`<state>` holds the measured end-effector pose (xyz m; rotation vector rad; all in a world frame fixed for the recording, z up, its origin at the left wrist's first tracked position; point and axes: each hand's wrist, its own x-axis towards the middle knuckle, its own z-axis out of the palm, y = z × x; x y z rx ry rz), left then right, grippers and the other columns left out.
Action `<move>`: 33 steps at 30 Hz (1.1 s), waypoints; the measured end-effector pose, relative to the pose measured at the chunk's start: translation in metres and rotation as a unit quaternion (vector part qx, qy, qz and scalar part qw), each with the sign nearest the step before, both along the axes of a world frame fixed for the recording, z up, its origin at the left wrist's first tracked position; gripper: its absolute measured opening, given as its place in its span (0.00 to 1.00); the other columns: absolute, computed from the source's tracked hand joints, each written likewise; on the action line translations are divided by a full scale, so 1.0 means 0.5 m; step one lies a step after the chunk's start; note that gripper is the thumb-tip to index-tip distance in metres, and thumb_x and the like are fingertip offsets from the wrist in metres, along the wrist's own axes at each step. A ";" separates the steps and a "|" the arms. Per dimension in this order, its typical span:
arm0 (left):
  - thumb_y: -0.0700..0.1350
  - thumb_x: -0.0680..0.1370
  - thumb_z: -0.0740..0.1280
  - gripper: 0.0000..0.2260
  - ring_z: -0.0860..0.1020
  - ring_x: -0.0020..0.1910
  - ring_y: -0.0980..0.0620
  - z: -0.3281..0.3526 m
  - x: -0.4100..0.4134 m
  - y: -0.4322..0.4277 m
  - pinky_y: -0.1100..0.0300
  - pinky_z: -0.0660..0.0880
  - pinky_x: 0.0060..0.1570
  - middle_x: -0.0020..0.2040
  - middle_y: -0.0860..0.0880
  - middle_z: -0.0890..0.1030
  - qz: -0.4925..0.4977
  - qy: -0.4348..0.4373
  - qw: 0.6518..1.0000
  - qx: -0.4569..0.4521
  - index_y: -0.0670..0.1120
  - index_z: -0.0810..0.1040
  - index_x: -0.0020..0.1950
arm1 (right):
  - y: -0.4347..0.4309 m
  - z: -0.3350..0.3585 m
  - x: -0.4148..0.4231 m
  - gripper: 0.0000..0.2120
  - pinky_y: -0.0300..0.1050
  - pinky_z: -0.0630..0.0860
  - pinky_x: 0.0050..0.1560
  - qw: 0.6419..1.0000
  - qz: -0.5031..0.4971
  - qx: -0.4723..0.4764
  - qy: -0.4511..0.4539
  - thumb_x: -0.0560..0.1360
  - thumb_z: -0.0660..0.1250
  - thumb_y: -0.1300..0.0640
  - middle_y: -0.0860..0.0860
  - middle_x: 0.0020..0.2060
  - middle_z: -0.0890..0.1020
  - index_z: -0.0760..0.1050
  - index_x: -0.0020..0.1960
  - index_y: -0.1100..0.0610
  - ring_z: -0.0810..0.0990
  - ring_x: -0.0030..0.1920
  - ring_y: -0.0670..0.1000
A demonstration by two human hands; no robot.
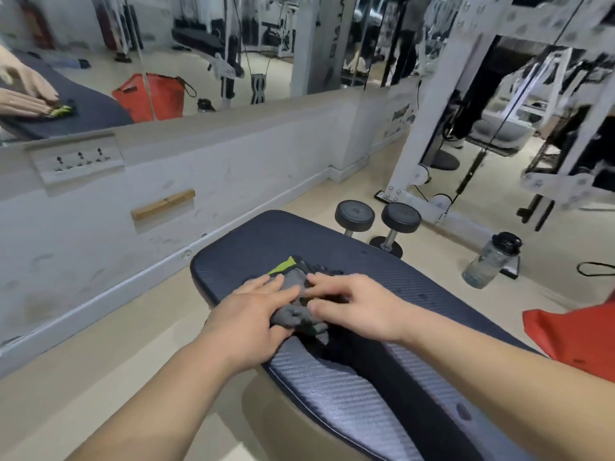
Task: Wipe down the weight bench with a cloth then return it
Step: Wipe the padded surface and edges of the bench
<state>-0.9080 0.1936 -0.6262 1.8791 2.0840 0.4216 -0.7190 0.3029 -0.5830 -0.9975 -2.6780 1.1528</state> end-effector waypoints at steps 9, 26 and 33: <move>0.71 0.77 0.53 0.30 0.57 0.76 0.41 0.035 0.142 0.034 0.44 0.51 0.77 0.79 0.49 0.60 0.011 0.189 0.979 -0.070 0.62 0.66 0.76 | 0.177 0.039 0.195 0.51 0.46 0.66 0.74 0.949 -0.231 0.017 -0.213 0.67 0.77 0.34 0.49 0.78 0.69 0.62 0.82 0.53 0.70 0.77 0.53; 0.70 0.79 0.50 0.32 0.46 0.83 0.45 0.003 0.144 0.369 0.44 0.55 0.79 0.84 0.56 0.45 0.064 0.100 0.982 -0.144 0.63 0.49 0.82 | 0.370 -0.069 0.206 0.46 0.53 0.79 0.62 0.927 -0.264 0.020 -0.267 0.58 0.70 0.21 0.51 0.58 0.84 0.82 0.63 0.54 0.82 0.58 0.57; 0.63 0.81 0.54 0.28 0.48 0.83 0.48 -0.006 0.249 0.342 0.50 0.56 0.79 0.83 0.61 0.49 -0.053 0.131 0.987 -0.075 0.64 0.52 0.81 | 0.404 -0.093 0.201 0.42 0.49 0.79 0.57 0.928 -0.248 0.006 -0.276 0.67 0.74 0.29 0.56 0.61 0.83 0.79 0.67 0.60 0.82 0.60 0.60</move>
